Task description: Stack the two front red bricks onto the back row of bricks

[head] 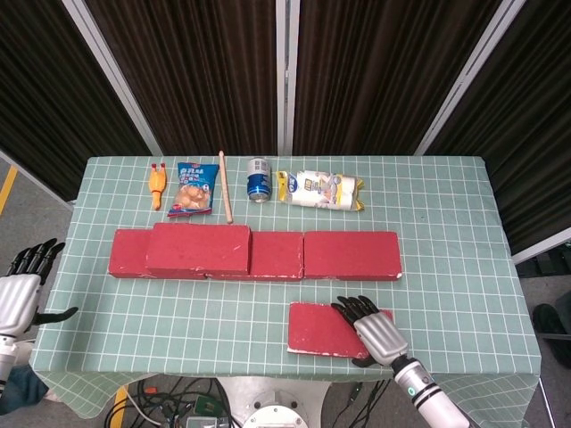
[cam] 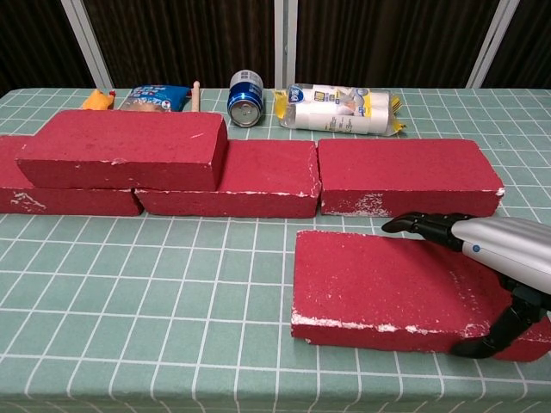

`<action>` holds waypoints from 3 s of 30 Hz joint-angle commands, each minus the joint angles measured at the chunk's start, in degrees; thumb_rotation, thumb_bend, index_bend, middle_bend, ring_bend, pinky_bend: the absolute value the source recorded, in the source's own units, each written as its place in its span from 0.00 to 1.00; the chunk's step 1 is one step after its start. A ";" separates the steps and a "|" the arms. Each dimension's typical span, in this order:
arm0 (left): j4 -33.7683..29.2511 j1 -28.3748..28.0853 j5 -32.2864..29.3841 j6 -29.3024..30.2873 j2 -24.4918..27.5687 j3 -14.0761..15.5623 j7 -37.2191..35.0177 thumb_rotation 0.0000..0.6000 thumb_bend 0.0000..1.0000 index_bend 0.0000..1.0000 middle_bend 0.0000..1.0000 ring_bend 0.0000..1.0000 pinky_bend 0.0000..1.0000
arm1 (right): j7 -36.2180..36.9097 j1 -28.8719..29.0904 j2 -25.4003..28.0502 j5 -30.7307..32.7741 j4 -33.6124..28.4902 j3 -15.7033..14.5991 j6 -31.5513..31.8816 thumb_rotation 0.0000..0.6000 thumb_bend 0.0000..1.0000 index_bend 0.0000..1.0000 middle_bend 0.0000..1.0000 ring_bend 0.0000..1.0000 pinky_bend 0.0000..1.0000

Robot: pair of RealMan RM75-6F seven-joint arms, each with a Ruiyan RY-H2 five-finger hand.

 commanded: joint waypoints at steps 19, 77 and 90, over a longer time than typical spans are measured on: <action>2.31 0.32 -1.09 -5.10 0.23 -1.43 -5.77 1.00 0.00 0.03 0.00 0.00 0.00 | 0.40 2.10 -2.76 3.87 1.89 0.26 1.31 1.00 0.00 0.00 0.10 0.00 0.00; 2.99 0.90 -0.04 -8.16 0.18 -2.88 -8.73 1.00 0.00 0.03 0.00 0.00 0.00 | 6.14 28.34 2.92 19.48 12.25 15.85 -13.56 1.00 0.04 0.15 0.26 0.19 0.12; 4.40 1.14 0.57 -8.45 0.08 -2.67 -11.01 1.00 0.00 0.03 0.00 0.00 0.00 | 8.97 30.59 -1.02 23.28 15.95 14.70 -13.75 1.00 0.04 0.15 0.26 0.19 0.12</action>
